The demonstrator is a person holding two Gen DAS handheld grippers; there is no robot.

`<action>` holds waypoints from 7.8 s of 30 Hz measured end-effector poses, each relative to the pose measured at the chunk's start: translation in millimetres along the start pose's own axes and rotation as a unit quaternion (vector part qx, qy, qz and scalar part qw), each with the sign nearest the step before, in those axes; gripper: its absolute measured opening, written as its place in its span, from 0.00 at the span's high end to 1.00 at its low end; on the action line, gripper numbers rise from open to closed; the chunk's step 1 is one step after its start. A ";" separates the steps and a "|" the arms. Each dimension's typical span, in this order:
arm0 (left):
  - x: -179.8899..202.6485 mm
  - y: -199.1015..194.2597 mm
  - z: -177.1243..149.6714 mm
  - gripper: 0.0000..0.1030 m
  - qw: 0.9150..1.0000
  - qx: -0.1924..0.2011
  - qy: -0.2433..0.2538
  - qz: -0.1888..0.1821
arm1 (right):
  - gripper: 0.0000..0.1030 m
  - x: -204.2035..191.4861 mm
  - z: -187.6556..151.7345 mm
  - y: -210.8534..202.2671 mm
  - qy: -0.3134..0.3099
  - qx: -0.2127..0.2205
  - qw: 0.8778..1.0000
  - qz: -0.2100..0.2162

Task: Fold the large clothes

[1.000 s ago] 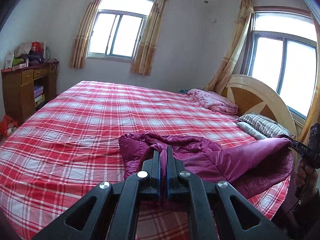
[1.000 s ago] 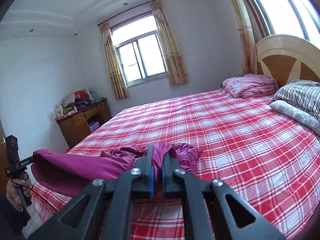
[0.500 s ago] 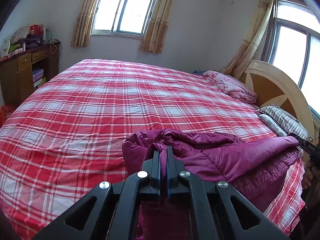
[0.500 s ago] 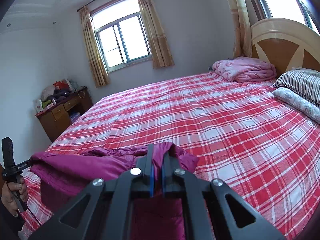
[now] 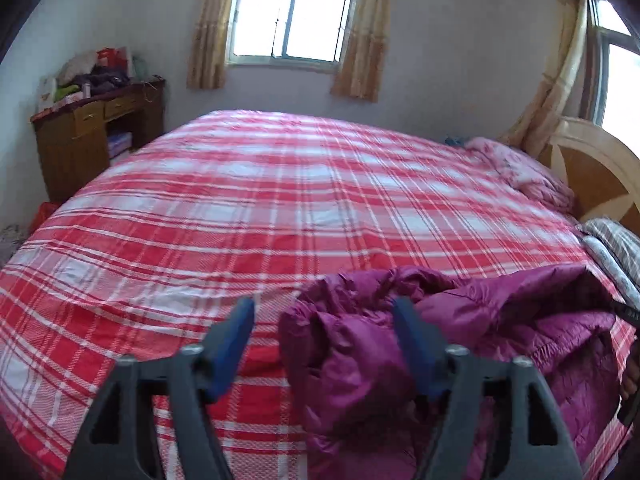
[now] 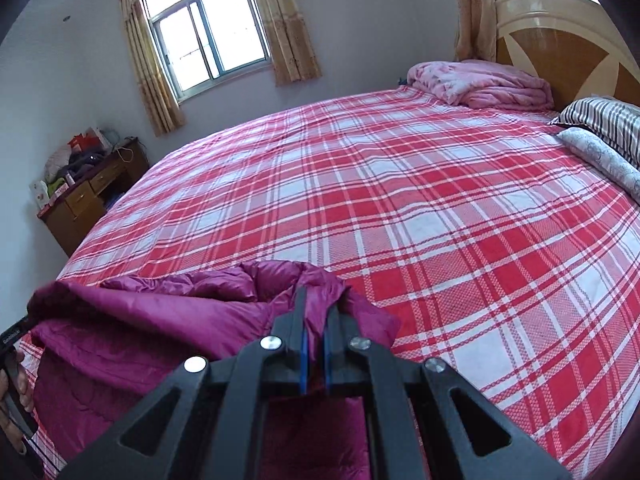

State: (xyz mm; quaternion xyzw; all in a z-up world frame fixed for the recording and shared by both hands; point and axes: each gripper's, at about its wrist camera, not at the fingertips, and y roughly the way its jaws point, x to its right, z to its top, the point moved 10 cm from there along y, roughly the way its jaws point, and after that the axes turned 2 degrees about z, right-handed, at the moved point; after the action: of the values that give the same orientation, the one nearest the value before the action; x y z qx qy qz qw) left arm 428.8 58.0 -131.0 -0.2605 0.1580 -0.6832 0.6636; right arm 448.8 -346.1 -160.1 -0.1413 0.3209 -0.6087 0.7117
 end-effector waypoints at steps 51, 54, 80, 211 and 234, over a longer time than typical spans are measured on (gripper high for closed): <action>100.7 120.9 -47.1 0.02 0.985 -0.093 0.125 0.073 | 0.20 -83.8 -20.2 119.0 -0.045 -0.074 0.996 -0.034; 100.8 121.4 -48.3 0.02 0.984 -0.097 0.129 0.075 | 0.20 -82.6 -21.6 119.5 -0.041 -0.077 0.996 -0.033; 100.8 139.1 -58.0 0.01 0.981 -0.139 0.123 0.058 | 0.18 -80.8 -33.6 127.9 -0.064 -0.109 0.989 -0.071; 289.4 -104.3 -62.6 0.91 0.949 0.058 0.268 -0.154 | 0.10 -34.4 -107.6 -51.2 -0.042 -0.010 0.991 -0.126; 348.0 -101.9 -57.2 0.07 0.938 0.151 0.226 -0.215 | 0.00 17.5 -135.9 -43.9 0.021 -0.002 0.994 -0.110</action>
State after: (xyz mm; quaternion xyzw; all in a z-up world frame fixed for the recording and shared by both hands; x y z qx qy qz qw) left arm 318.2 -286.5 -69.3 -0.0236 0.1389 -0.8665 0.4789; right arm 330.3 -346.7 -241.6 -0.1644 0.3198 -0.6853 0.6333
